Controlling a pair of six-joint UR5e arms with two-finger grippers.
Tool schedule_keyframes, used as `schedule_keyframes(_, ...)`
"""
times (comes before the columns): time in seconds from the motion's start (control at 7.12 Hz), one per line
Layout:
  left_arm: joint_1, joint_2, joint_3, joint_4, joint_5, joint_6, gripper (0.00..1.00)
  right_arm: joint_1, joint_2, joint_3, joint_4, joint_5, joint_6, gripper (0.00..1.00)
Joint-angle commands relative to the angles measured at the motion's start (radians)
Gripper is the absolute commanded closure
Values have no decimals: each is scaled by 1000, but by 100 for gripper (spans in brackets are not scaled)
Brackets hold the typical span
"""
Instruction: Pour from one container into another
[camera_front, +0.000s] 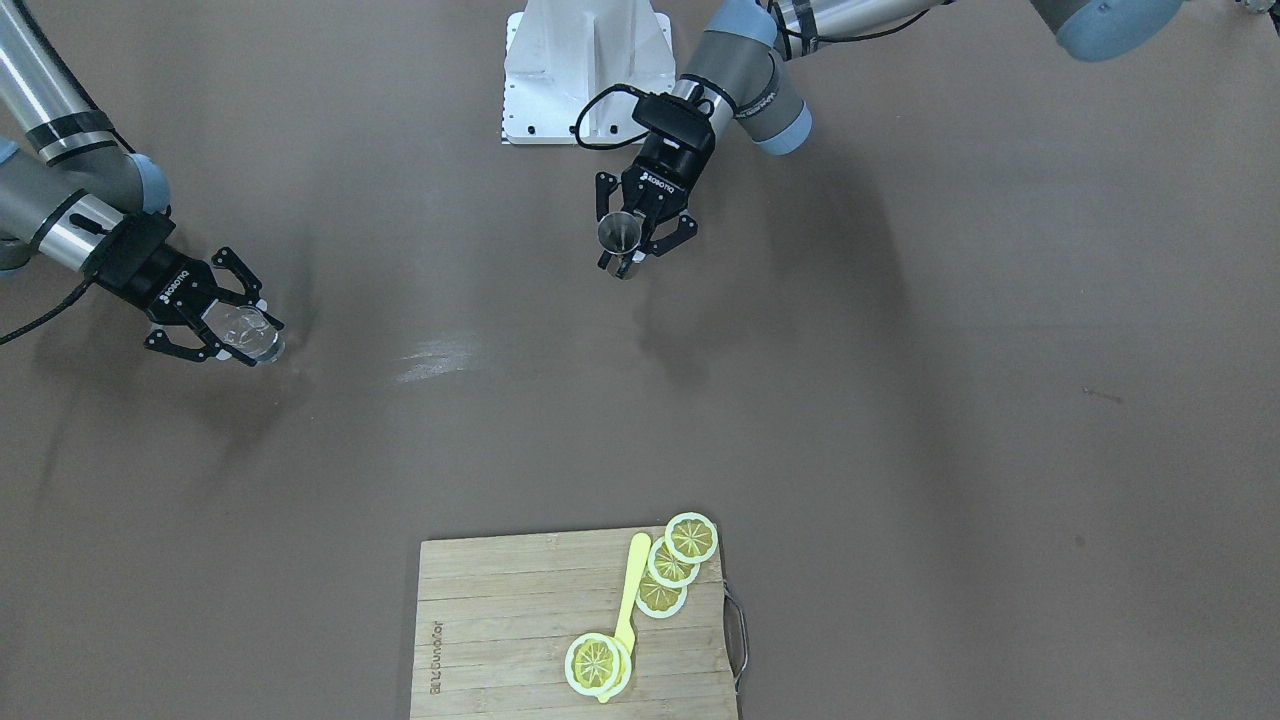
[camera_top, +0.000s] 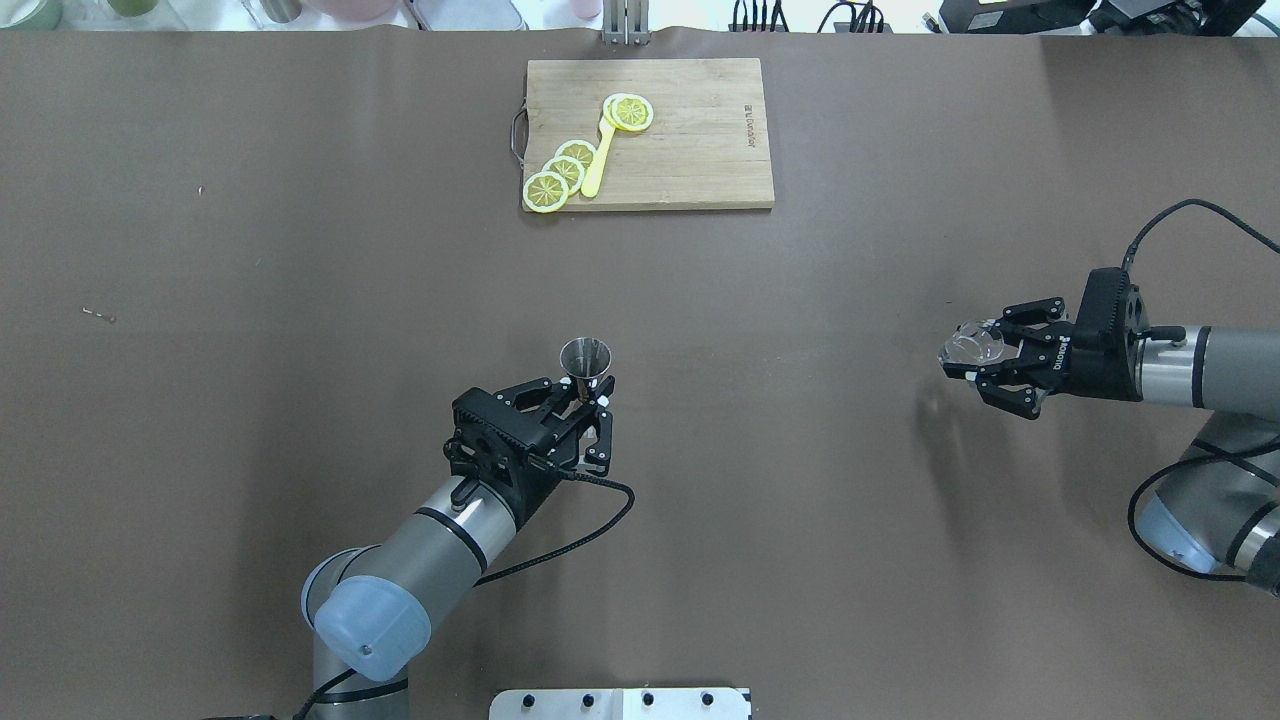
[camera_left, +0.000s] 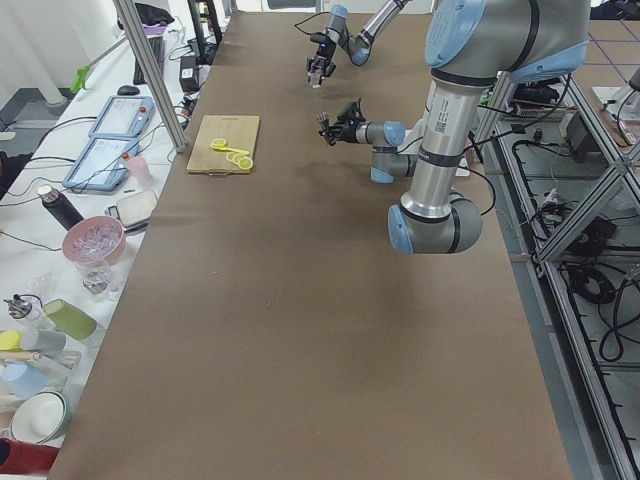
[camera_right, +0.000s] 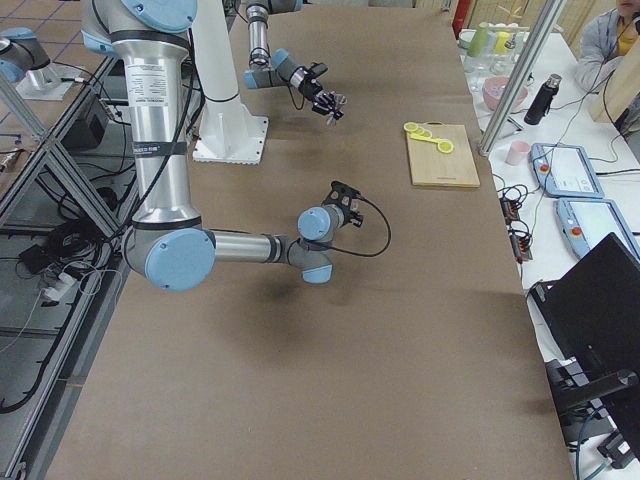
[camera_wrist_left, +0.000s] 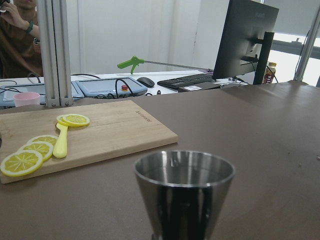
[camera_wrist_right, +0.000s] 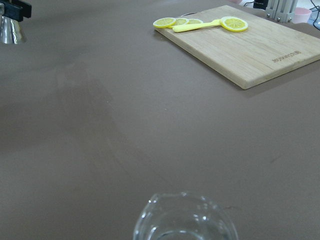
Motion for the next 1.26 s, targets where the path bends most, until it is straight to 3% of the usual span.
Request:
schedule_keyframes(0.0,-1,-1,1,-18,0,0,100,31,8,57,-74,71,1,100)
schedule_keyframes(0.28,-4,-13,-2,-19,-3,49,100,50,13,57,-85,94,3,100)
schedule_keyframes(0.7,-58,-25,-2,-103,-198,225,100,61,13,60,-83,96,3,100)
schedule_keyframes(1.12,-110,-61,11,-108,-317,229,100,65,17,49,-93,131,1,100)
